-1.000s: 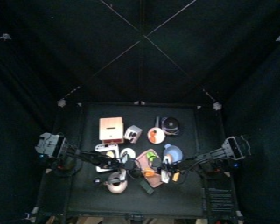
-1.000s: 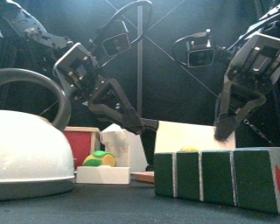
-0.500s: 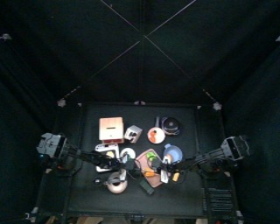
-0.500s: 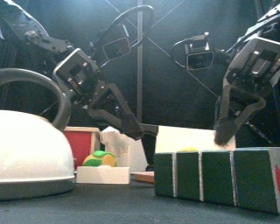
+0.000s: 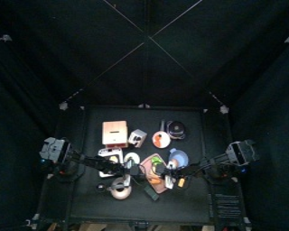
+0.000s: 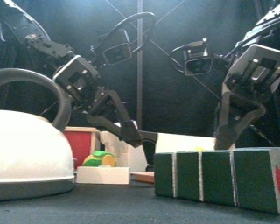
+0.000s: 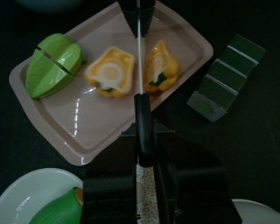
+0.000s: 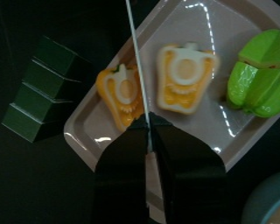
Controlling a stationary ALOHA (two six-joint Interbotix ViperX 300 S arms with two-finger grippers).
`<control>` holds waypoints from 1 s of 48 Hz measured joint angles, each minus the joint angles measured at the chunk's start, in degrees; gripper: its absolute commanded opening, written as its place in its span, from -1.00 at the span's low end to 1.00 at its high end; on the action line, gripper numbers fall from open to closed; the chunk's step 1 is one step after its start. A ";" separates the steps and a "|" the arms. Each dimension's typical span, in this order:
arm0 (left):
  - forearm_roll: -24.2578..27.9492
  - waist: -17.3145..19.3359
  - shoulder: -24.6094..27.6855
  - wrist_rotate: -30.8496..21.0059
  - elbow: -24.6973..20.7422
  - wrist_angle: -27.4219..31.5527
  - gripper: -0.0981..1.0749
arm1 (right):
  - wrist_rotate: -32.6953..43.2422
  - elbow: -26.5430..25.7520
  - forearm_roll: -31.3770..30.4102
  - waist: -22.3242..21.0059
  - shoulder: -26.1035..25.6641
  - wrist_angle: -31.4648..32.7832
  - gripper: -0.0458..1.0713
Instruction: Cut squash
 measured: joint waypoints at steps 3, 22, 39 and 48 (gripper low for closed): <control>-0.09 0.00 0.00 0.00 0.09 0.09 -0.13 | -0.09 -0.09 -0.09 0.00 0.09 0.00 -0.40; -0.09 -0.09 0.00 0.00 0.09 0.09 -0.13 | 0.00 -0.26 0.00 0.00 0.44 0.09 -0.40; 0.00 -0.09 -3.78 0.00 1.14 0.18 -0.13 | -0.09 -2.55 -0.79 0.09 -1.14 4.13 -0.40; 0.09 -0.09 -7.47 0.00 2.72 -0.26 -0.13 | -0.09 -2.99 -2.02 0.00 -3.25 4.22 -0.40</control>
